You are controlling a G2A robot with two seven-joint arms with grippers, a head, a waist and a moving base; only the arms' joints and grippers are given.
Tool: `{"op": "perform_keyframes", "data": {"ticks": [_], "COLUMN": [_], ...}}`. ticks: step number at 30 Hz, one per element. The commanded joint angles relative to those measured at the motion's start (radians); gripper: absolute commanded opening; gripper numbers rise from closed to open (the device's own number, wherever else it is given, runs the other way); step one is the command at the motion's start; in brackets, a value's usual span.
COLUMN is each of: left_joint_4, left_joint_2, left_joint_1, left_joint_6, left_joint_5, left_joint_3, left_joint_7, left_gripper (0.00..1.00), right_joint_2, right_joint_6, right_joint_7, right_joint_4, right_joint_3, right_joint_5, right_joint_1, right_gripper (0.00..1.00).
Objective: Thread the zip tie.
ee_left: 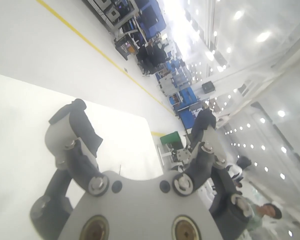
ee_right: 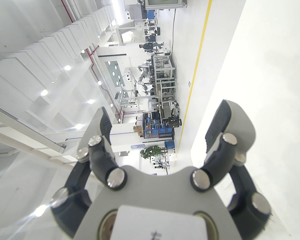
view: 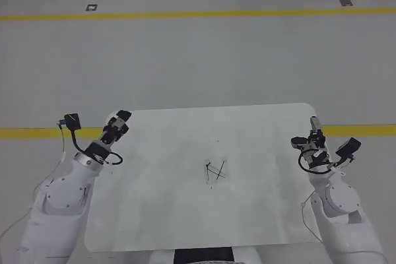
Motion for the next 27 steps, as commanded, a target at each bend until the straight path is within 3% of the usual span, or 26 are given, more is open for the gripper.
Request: {"op": "perform_keyframes", "data": {"ticks": [1, 4, 5, 15, 17, 19, 21, 25, 27], "left_joint_4": [0.009, 0.023, 0.007, -0.002, -0.017, -0.029, -0.018, 0.029, 0.053], "left_joint_2": [0.007, 0.017, 0.022, 0.022, 0.026, 0.031, 0.034, 0.037, 0.038], "left_joint_1": [-0.037, -0.075, -0.090, -0.094, -0.135, -0.205, -0.264, -0.398, -0.447], "left_joint_6": [-0.037, -0.097, -0.097, -0.097, -0.097, -0.097, -0.097, -0.097, -0.097], "left_joint_5": [0.074, 0.200, 0.264, 0.265, 0.293, 0.301, 0.308, 0.299, 0.295], "left_joint_3": [0.016, 0.040, 0.068, 0.073, 0.101, 0.144, 0.183, 0.303, 0.356], "left_joint_7": [-0.094, -0.188, -0.244, -0.252, -0.307, -0.375, -0.423, -0.544, -0.594], "left_gripper": [1.00, 1.00, 1.00, 1.00, 1.00, 1.00, 1.00, 1.00, 1.00], "right_joint_2": [0.000, 0.000, 0.000, 0.000, 0.000, 0.000, 0.000, 0.000, 0.000], "right_joint_6": [0.000, 0.000, 0.000, 0.000, 0.000, 0.000, 0.000, 0.000, 0.000], "right_joint_7": [0.000, 0.000, 0.000, 0.000, 0.000, 0.000, 0.000, 0.000, 0.000], "right_joint_4": [0.000, 0.000, 0.000, 0.000, 0.000, 0.000, 0.000, 0.000, 0.000], "right_joint_3": [0.000, 0.000, 0.000, 0.000, 0.000, 0.000, 0.000, 0.000, 0.000], "right_joint_5": [0.000, 0.000, 0.000, 0.000, 0.000, 0.000, 0.000, 0.000, 0.000], "right_joint_1": [0.000, 0.000, 0.000, 0.000, 0.000, 0.000, 0.000, 0.000, 0.000], "right_gripper": [1.00, 1.00, 1.00, 1.00, 1.00, 1.00, 1.00, 1.00, 1.00]}}
